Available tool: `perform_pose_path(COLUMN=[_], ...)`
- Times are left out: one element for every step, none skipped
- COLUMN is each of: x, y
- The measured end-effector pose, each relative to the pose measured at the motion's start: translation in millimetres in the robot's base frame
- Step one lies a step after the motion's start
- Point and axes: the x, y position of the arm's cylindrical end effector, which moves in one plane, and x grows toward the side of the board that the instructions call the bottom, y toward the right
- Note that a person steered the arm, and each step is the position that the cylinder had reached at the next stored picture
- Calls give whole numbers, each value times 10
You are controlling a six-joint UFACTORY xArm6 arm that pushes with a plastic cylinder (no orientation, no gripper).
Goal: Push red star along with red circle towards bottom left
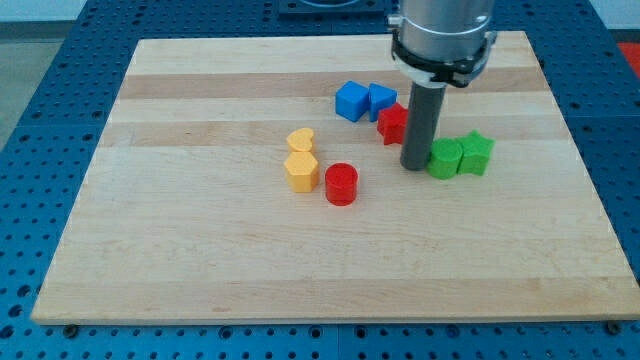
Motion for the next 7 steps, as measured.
perform_pose_path(x=[-10,-94,-265,-409,-631,-811,-814], y=[184,191,191,282,406,400,306])
